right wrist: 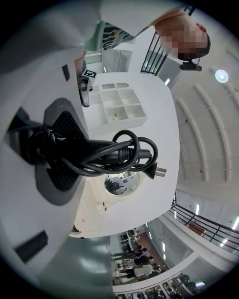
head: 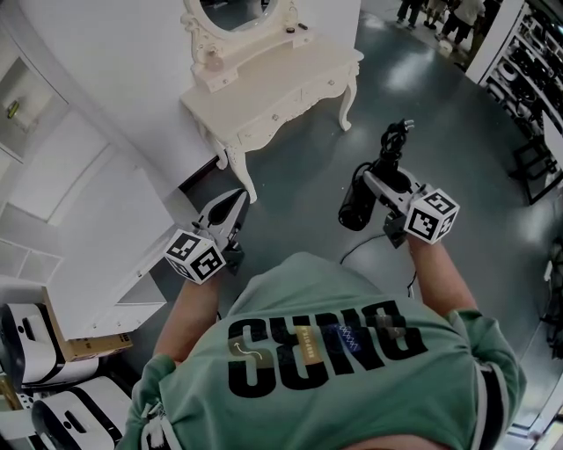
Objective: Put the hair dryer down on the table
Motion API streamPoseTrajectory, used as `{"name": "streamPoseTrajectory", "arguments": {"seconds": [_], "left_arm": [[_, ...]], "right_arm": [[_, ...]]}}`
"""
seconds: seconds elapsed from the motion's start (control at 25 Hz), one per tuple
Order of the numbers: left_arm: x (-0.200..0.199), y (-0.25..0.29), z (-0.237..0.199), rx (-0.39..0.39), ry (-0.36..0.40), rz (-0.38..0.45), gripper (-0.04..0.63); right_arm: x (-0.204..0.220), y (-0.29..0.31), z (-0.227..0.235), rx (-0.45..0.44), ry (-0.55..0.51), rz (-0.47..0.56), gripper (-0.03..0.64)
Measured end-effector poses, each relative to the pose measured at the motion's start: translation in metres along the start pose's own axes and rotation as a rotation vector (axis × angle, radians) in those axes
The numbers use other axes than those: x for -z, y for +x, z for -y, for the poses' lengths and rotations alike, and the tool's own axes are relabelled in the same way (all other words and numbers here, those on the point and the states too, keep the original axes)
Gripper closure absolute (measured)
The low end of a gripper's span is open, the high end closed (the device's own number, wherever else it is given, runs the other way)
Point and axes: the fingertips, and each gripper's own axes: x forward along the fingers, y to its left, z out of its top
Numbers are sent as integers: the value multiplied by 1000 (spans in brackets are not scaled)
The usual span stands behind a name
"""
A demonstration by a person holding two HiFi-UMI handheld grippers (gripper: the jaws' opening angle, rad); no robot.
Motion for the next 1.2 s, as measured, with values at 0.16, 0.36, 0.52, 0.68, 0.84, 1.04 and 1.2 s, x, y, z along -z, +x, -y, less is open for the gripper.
{"name": "streamPoseTrajectory", "arguments": {"seconds": [0.16,0.36,0.52,0.68,0.84,1.04,1.2], "left_arm": [[7,22,-2,9,-5,-21,586],[11,37,-16,35,3,-24,586],[8,61,-67,64,-21,-35,586],[-5,91,-141,121,-36,-30,586],[-28,128,-215,179,-44,-43,586],[-60,163,-301,244,-41,-72,586],[-72,189,-356,270,-48,-94,586]], "right_arm": [[-2,2,23,6,3,6,460],[2,12,38,30,13,11,460],[1,59,62,56,17,4,460],[-6,125,86,98,24,0,460],[-25,191,111,159,35,14,460],[-55,275,140,219,39,35,460],[-71,330,162,244,37,39,460]]}}
